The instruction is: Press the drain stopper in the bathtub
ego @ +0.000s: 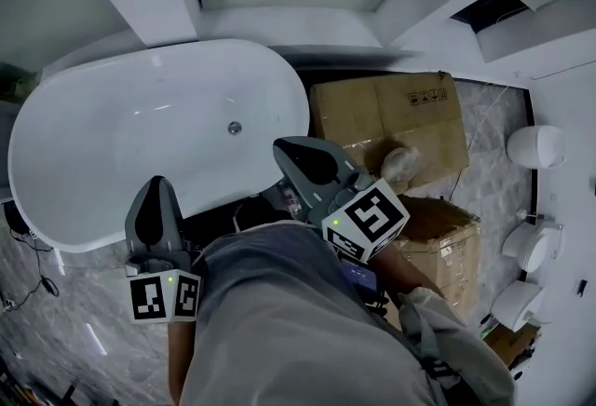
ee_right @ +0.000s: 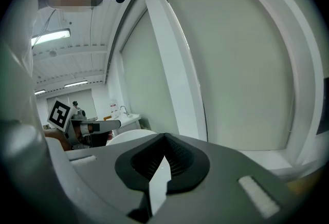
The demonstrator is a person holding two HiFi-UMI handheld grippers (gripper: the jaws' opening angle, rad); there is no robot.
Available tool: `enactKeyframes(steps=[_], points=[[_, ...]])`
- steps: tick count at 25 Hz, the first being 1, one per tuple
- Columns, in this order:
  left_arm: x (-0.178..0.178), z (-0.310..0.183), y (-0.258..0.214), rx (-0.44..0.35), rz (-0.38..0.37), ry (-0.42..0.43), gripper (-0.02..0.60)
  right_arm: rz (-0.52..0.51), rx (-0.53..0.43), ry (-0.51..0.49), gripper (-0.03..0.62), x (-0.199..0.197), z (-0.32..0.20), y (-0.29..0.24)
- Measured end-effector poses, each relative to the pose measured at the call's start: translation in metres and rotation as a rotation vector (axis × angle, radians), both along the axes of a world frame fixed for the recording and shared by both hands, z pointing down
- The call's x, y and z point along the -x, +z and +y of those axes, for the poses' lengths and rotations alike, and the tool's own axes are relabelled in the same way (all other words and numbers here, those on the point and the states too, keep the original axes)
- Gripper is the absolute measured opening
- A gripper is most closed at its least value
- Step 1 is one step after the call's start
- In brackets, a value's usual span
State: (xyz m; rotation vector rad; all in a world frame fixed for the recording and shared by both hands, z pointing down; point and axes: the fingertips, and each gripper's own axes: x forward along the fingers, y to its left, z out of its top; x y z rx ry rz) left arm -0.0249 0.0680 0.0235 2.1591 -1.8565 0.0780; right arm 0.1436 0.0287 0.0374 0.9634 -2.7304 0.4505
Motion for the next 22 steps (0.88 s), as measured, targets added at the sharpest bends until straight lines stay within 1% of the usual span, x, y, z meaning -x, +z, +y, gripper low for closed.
enactKeyframes(steps=[2, 6, 11, 14, 17, 22], points=[[0.004, -0.001, 0.001, 0.006, -0.004, -0.006, 0.0, 0.009, 0.0, 0.01, -0.006, 0.0, 0.002, 0.0], [0.007, -0.005, 0.001, 0.051, -0.007, 0.006, 0.0, 0.041, 0.018, 0.033, -0.012, -0.003, 0.006, 0.003], [0.008, -0.013, -0.006, 0.055, -0.021, 0.042, 0.0, 0.087, 0.017, 0.049, -0.012, -0.002, 0.002, -0.001], [0.003, -0.009, -0.003, 0.072, -0.019, 0.068, 0.0, 0.11, 0.023, 0.048, -0.012, -0.002, 0.005, 0.002], [-0.002, -0.007, -0.003, 0.078, -0.028, 0.09, 0.0, 0.116, 0.027, 0.05, -0.012, -0.001, 0.007, 0.001], [-0.006, -0.009, -0.002, 0.067, -0.021, 0.084, 0.0, 0.121, 0.012, 0.039, -0.012, 0.001, 0.004, 0.001]])
